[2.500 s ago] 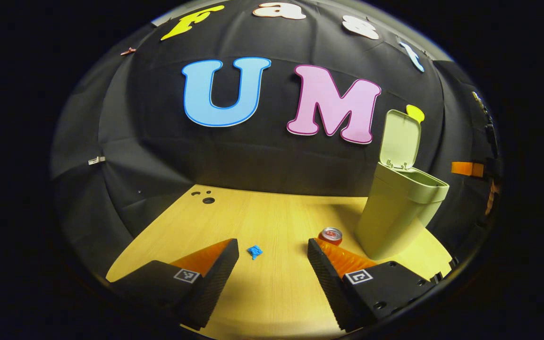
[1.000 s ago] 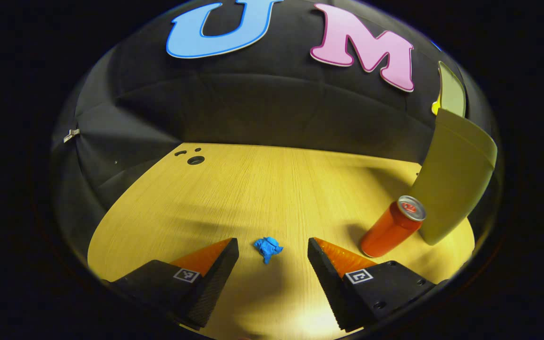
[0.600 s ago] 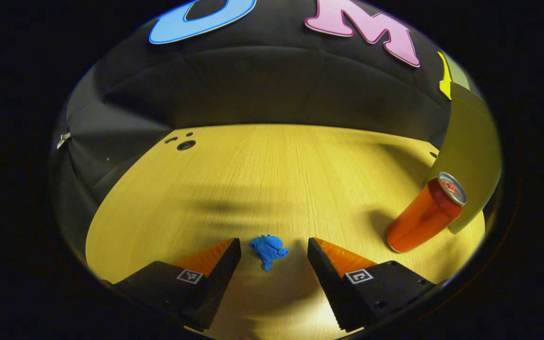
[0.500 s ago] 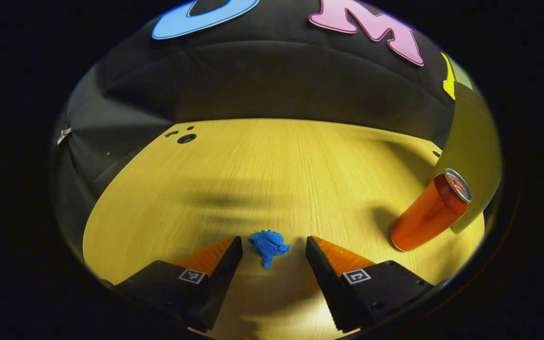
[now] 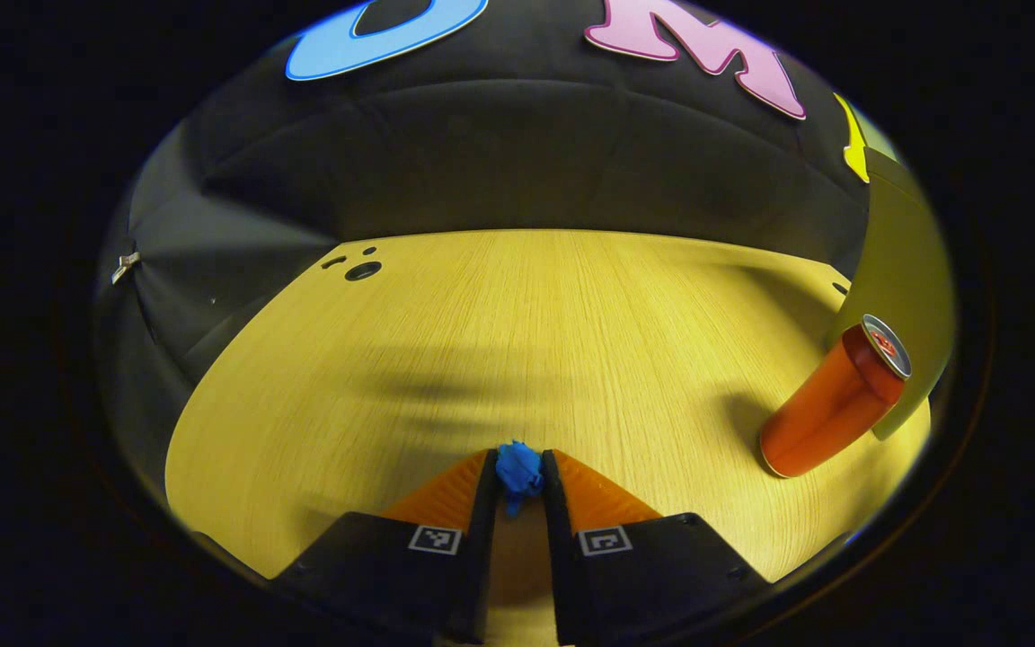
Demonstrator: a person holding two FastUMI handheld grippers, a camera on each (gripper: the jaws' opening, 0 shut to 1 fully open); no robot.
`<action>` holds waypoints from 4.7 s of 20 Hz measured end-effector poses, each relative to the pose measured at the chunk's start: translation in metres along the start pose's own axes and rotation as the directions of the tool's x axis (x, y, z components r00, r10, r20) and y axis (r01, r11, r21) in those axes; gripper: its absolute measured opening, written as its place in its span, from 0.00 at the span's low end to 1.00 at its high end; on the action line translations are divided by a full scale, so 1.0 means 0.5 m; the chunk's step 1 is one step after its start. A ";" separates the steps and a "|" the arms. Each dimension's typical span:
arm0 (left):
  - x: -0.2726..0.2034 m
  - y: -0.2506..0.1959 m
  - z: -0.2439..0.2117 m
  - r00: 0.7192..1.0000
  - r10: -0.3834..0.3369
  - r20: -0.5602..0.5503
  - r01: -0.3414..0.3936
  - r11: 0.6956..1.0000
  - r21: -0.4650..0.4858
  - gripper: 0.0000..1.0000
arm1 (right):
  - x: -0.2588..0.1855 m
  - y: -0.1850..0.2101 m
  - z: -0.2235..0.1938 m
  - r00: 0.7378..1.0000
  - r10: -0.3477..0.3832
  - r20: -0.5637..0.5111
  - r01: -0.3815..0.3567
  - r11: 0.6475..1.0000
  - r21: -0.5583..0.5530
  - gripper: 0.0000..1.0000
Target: Press the lid of the desktop garbage bin to open it, pick up the crumpled paper on the desktop and throw it into the bin, then pick up the pop can on the desktop and drop it into the bin, and finally close the garbage bin lid.
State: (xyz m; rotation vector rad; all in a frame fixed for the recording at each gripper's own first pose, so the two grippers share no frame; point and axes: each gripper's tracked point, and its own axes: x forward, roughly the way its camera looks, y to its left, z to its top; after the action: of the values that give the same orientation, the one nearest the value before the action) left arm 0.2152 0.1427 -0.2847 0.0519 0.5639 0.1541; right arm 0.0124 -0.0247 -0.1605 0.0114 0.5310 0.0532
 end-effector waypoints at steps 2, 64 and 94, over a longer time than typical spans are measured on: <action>-0.015 -0.004 0.015 1.000 -0.002 0.018 0.002 1.000 0.012 0.30 | 0.000 -0.004 0.000 1.000 0.002 0.003 -0.002 1.000 -0.001 0.99; -0.464 -0.308 0.266 0.881 -0.358 0.308 0.336 0.934 0.124 0.96 | -0.017 0.000 -0.031 0.995 0.086 0.050 -0.088 0.996 0.030 0.99; -0.499 0.058 0.041 0.993 -0.024 0.119 0.029 0.999 -0.043 0.96 | 0.402 0.355 -0.109 0.960 0.275 -0.056 -0.279 0.954 -0.108 0.99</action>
State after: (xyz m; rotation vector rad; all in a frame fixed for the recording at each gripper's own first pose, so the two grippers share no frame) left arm 0.0145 0.1314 -0.1330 0.0102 0.4425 0.1365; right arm 0.1490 0.1634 -0.3048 -0.0277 0.5630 0.3594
